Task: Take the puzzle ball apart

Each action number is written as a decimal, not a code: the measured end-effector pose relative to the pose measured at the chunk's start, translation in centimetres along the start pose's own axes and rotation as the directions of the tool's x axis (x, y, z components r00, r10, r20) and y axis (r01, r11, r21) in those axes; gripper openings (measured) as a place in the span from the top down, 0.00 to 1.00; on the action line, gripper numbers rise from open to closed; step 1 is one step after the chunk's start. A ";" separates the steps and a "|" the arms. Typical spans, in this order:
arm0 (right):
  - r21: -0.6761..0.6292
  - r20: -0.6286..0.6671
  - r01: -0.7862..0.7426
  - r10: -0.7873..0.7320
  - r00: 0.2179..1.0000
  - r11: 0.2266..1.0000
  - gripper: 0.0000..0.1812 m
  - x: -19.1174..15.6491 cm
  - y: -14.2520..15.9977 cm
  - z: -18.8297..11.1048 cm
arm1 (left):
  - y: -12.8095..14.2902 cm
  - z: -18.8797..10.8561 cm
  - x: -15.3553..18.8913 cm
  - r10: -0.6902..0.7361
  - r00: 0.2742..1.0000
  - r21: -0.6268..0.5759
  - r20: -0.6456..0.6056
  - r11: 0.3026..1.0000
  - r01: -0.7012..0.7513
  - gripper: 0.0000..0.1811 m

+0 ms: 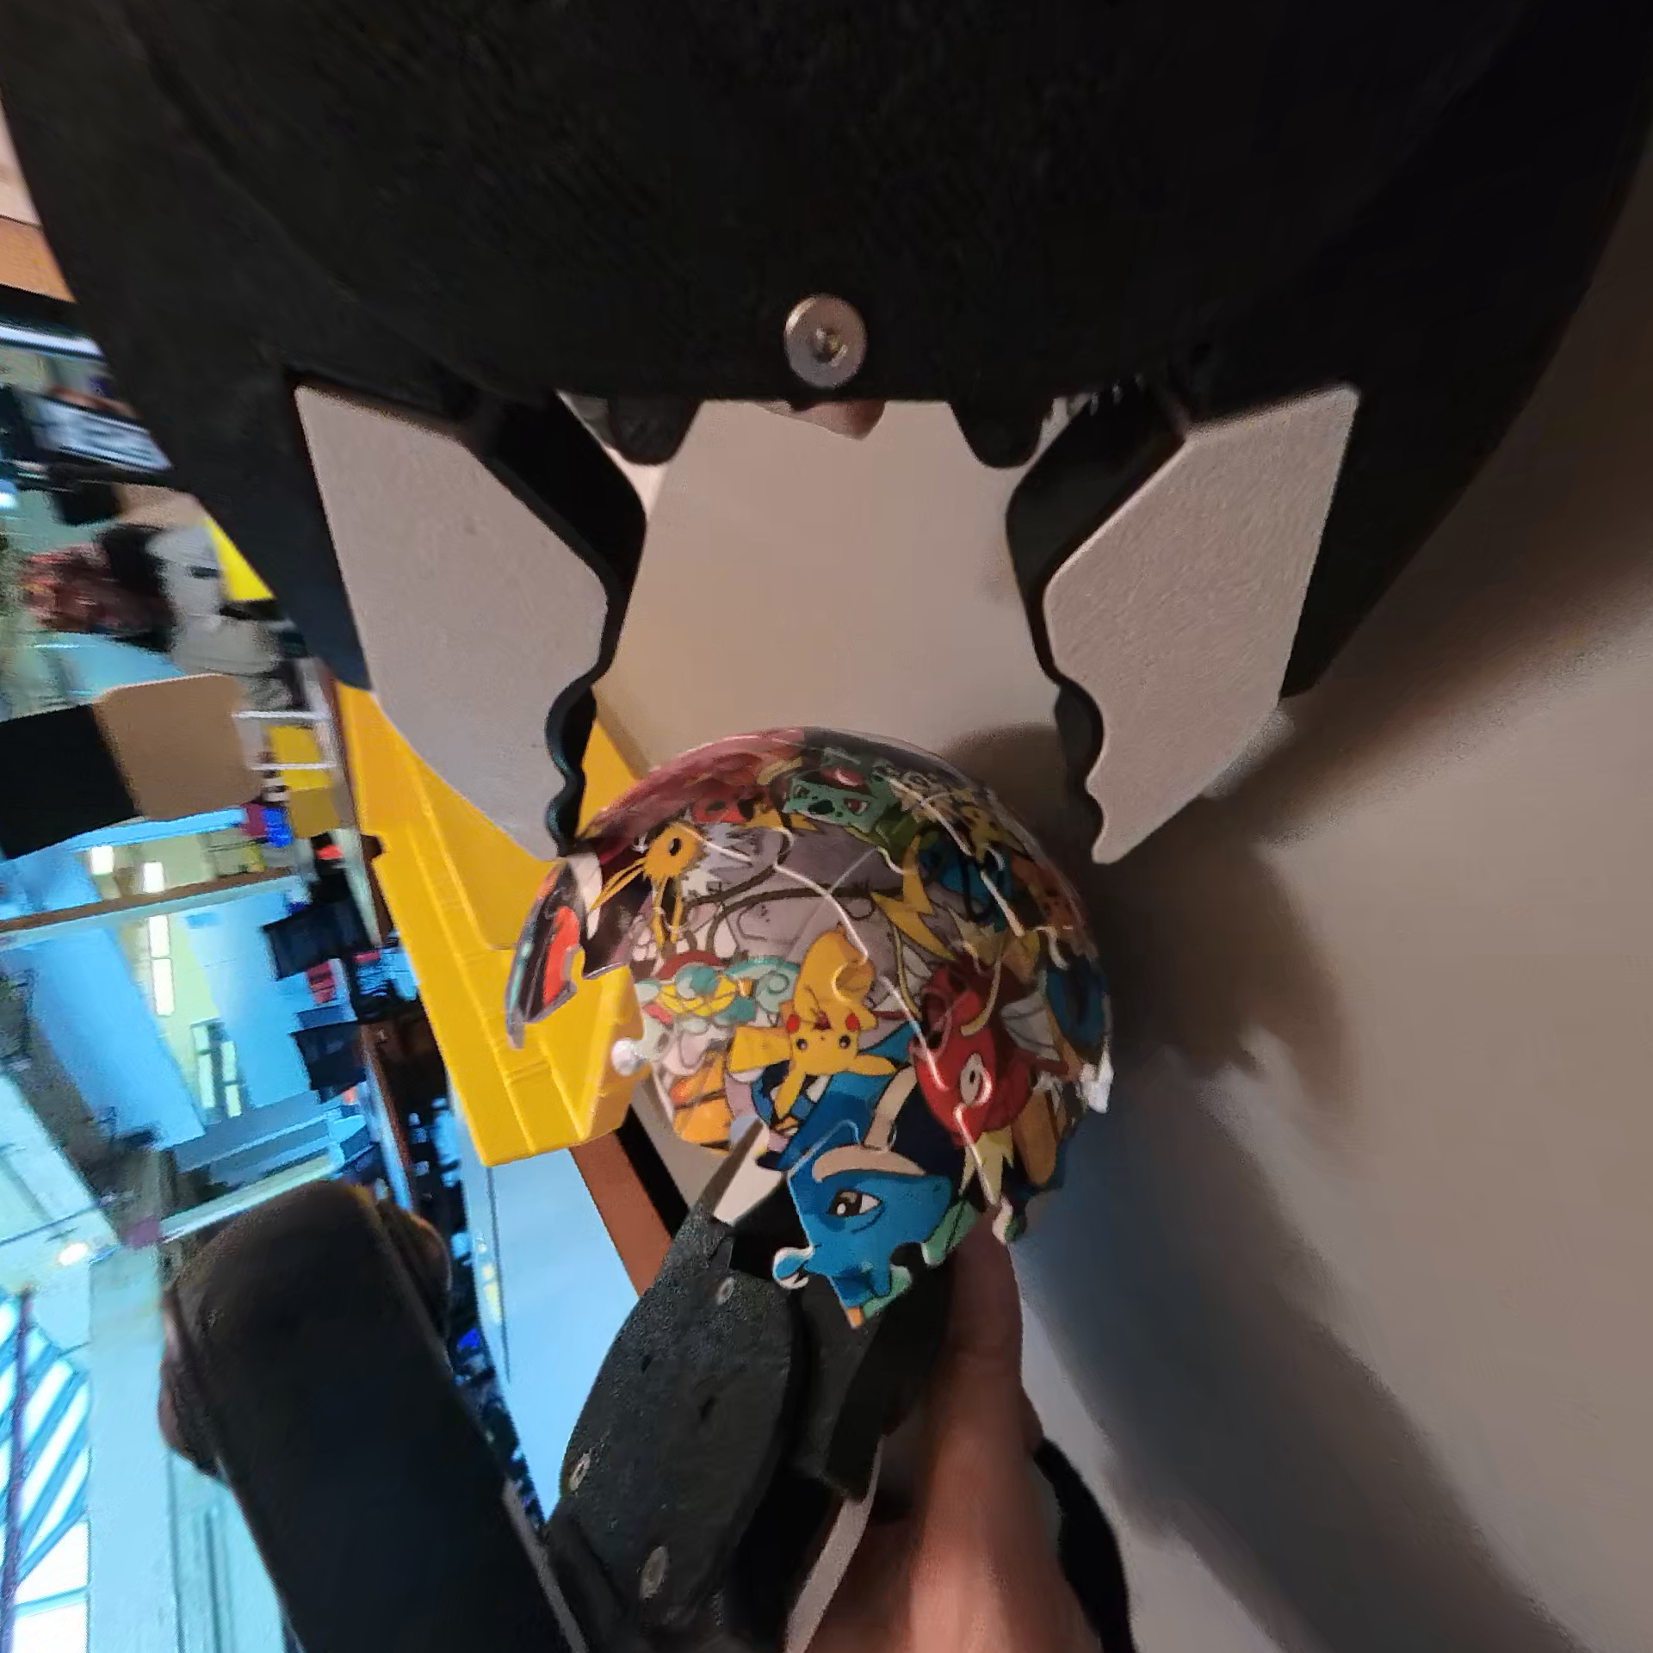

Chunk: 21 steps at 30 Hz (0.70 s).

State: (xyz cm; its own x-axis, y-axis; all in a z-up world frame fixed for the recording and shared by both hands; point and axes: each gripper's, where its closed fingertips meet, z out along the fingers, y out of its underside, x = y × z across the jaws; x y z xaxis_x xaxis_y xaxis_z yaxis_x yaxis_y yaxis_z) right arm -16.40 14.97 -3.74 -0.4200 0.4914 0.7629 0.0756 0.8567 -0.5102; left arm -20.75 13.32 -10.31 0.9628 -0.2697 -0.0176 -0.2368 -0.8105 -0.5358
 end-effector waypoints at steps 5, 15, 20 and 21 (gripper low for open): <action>0.035 0.100 -0.307 0.303 0.948 0.951 0.30 -0.3 0.6 0.5 | -0.3 0.2 0.1 0.039 0.999 -0.025 0.026 0.999 -0.038 1.00; -0.059 0.302 -0.622 0.607 0.735 0.781 0.32 -0.4 2.8 1.2 | -0.1 0.3 0.3 0.067 0.998 -0.076 -0.006 0.995 -0.067 1.00; -0.021 0.499 -0.671 0.589 0.635 0.741 0.37 -1.3 1.0 2.8 | -0.2 0.4 0.3 0.071 0.997 -0.051 -0.010 0.996 -0.071 1.00; -0.021 0.497 -0.647 0.569 0.655 0.762 0.33 -1.4 1.0 3.2 | -0.2 0.4 0.3 0.067 0.998 -0.044 -0.013 0.997 -0.068 1.00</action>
State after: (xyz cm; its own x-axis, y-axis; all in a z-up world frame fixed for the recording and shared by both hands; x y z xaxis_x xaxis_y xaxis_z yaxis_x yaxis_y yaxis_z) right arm -18.68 14.60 -6.57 -0.6815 0.7317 0.0117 0.3481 0.3382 -0.8743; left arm -20.35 13.63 -10.54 0.9430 -0.3301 -0.0428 -0.3069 -0.8124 -0.4959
